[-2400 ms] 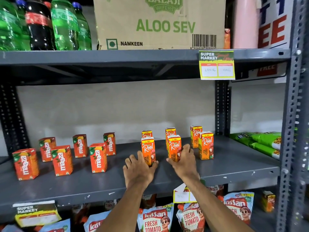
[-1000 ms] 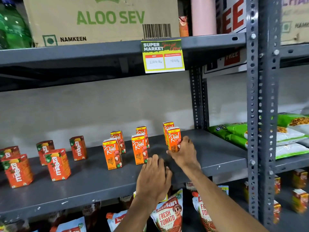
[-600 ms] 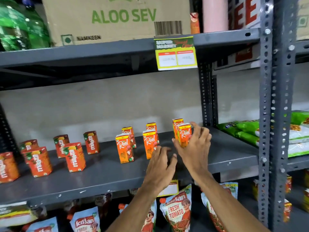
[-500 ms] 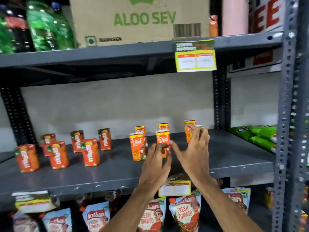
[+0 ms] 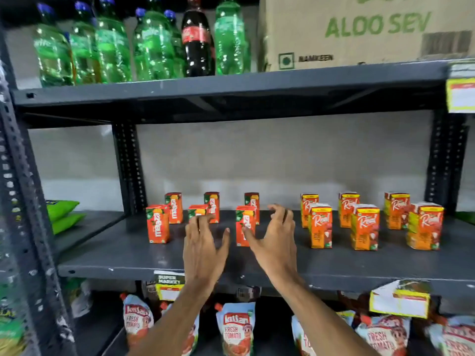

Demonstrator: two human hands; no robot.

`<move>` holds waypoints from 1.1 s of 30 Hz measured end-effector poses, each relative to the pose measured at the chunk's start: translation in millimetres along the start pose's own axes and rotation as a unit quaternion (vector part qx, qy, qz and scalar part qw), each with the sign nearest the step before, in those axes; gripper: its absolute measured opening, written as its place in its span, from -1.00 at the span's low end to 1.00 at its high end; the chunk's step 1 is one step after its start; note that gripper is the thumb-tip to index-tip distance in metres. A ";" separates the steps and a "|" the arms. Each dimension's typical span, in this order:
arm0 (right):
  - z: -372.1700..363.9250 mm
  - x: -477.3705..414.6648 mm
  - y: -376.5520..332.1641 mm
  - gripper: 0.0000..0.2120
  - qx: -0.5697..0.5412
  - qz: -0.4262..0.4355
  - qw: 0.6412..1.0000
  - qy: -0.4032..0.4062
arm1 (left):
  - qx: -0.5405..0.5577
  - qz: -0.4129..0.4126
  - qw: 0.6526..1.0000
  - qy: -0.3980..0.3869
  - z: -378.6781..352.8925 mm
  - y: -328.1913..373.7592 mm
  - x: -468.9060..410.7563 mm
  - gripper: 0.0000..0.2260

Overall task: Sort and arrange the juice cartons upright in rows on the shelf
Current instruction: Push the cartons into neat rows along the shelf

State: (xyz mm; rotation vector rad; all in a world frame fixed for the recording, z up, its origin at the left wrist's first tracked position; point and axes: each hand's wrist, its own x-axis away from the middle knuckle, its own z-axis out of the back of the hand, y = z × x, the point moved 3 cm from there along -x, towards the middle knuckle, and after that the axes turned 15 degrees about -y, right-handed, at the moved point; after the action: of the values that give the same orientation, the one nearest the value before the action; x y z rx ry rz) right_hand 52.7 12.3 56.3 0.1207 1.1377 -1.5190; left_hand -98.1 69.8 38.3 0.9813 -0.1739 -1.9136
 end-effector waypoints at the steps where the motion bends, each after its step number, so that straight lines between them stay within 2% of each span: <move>1: -13.9 -3.8 -5.2 -0.27 0.013 -0.024 1.000 -0.009 | -0.016 0.002 1.000 -0.006 3.5 -12.0 -4.9 -0.52; 4: -47.6 -16.9 -15.8 -0.12 0.010 -0.117 0.993 -0.029 | -0.080 -0.038 0.996 0.000 9.6 -34.5 -17.4 -0.56; 7: -74.9 -23.3 -18.4 -0.05 -0.010 -0.176 0.984 -0.008 | -0.030 0.000 1.000 0.008 11.9 -52.2 -28.9 -0.44; 10: -88.0 -22.6 -9.5 0.03 -0.024 -0.221 0.975 0.011 | 0.014 0.085 0.994 -0.063 2.0 -64.2 -38.4 -0.15; 12: -90.0 -23.2 -2.8 -0.04 -0.026 -0.234 0.972 0.006 | -0.029 0.114 0.985 -0.124 -6.1 -68.2 -42.6 -0.09; 15: -89.1 -20.9 2.4 -0.26 -0.026 -0.216 0.976 0.012 | -0.088 0.123 0.977 -0.151 -11.4 -71.3 -45.9 -0.24; 19: -86.7 -19.0 1.5 -0.41 -0.012 -0.193 0.981 0.011 | -0.075 0.125 0.979 -0.142 -12.1 -71.1 -45.5 -0.43; 33: -86.4 -17.8 -7.8 -0.38 0.005 -0.191 0.981 -0.017 | -0.098 0.107 0.981 -0.129 -10.6 -69.5 -40.5 -0.48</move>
State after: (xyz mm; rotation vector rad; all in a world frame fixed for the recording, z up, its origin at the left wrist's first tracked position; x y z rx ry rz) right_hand 9.0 83.6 27.1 -0.1257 1.1712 -1.8560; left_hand -128.7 142.7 19.8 0.5574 -0.2273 -1.8143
